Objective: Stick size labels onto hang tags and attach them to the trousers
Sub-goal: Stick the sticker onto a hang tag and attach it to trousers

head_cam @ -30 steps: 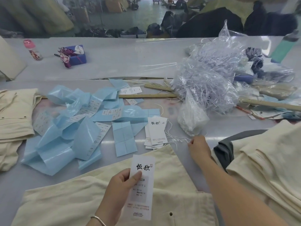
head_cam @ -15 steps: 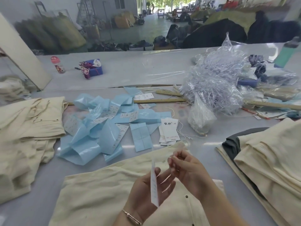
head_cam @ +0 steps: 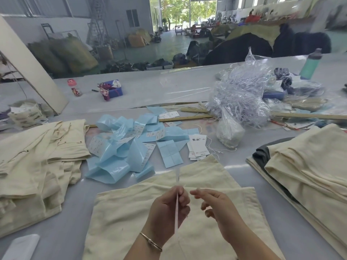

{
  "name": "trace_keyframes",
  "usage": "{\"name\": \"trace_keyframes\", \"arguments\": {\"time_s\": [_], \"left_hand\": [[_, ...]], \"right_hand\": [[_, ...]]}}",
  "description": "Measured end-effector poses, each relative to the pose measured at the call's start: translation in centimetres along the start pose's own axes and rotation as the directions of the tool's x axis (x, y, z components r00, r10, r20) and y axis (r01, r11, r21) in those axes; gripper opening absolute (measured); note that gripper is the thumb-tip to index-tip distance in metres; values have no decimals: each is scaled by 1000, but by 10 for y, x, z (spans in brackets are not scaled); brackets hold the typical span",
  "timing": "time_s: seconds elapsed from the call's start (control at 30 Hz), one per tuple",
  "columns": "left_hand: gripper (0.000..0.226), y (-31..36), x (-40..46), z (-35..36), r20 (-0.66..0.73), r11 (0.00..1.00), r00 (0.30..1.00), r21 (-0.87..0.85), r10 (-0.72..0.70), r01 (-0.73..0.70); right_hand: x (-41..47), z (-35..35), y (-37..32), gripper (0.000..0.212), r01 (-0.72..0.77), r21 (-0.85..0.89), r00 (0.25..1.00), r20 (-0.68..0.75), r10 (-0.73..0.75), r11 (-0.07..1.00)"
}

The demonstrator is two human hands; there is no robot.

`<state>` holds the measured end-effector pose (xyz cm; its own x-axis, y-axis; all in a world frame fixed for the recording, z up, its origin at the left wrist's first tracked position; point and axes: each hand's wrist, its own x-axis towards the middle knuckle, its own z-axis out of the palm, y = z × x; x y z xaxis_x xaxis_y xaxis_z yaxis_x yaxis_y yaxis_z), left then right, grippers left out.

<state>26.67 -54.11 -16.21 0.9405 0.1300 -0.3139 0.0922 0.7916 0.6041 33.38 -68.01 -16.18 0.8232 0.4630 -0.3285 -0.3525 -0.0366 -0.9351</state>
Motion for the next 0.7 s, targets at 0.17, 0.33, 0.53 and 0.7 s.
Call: {"name": "trace_keyframes", "arguments": {"time_s": [0.17, 0.33, 0.53, 0.7], "left_hand": [[31, -8, -13, 5, -21, 983, 1000, 185, -4, 7], [21, -8, -25, 14, -9, 957, 999, 287, 34, -30], [35, 0, -36, 16, 12, 781, 984, 606, 180, -151], [34, 9, -37, 18, 21, 636, 921, 717, 390, -285]], "right_hand": [[-14, 19, -1, 14, 4, 76, 1000, 10, -5, 997], [-19, 25, -3, 13, -51, 238, 999, 21, 48, 970], [-19, 10, -19, 10, 36, 471, 997, -81, 3, 881], [-22, -6, -32, 10, 390, 16, 907, -176, -382, 921]]}}
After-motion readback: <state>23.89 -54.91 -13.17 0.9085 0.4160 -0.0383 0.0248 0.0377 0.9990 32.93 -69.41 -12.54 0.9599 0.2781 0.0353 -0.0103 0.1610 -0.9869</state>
